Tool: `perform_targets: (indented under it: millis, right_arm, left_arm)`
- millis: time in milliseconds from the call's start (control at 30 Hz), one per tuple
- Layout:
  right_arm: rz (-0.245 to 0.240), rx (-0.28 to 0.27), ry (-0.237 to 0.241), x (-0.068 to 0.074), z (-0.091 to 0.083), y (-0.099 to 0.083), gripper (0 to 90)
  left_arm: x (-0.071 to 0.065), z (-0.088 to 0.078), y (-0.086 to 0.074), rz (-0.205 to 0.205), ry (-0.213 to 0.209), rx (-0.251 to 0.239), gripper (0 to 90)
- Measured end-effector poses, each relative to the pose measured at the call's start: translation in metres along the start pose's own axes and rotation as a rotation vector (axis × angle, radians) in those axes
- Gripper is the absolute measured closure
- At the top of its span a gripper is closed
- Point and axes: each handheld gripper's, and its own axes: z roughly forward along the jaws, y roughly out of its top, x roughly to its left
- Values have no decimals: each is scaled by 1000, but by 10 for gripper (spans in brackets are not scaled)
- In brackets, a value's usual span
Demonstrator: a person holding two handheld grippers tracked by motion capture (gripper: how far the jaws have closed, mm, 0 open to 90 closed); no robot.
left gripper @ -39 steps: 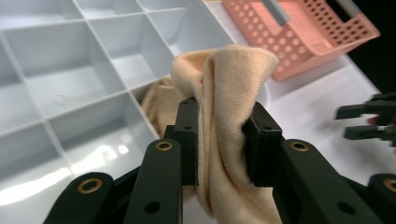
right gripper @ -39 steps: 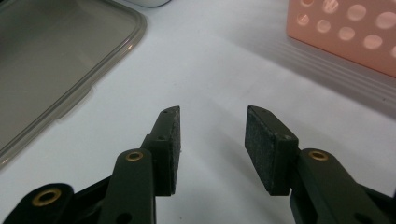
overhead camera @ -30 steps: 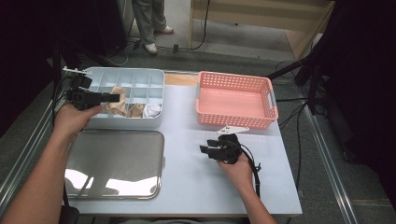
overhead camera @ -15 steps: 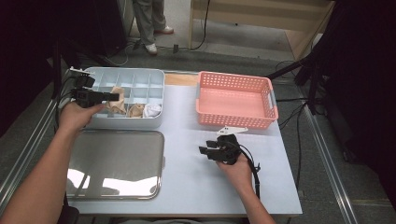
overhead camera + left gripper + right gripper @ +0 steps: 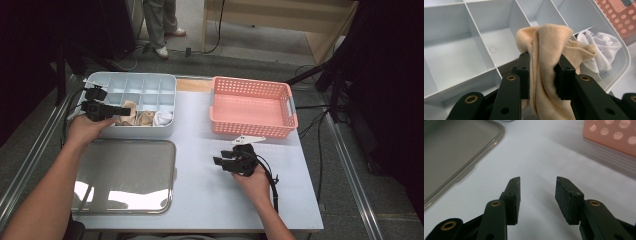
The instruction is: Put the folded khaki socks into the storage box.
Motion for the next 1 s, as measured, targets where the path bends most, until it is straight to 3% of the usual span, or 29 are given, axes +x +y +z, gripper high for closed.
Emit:
perform_targets:
  millis: [633, 1000]
  right_arm:
    - [0, -10, -1, 0, -2, 1, 563]
    - [-2, -6, -2, 0, -1, 1, 562]
  left_arm:
    - [-4, 6, -1, 26, 2, 34, 688]
    - [1, 9, -6, 6, -3, 33, 688]
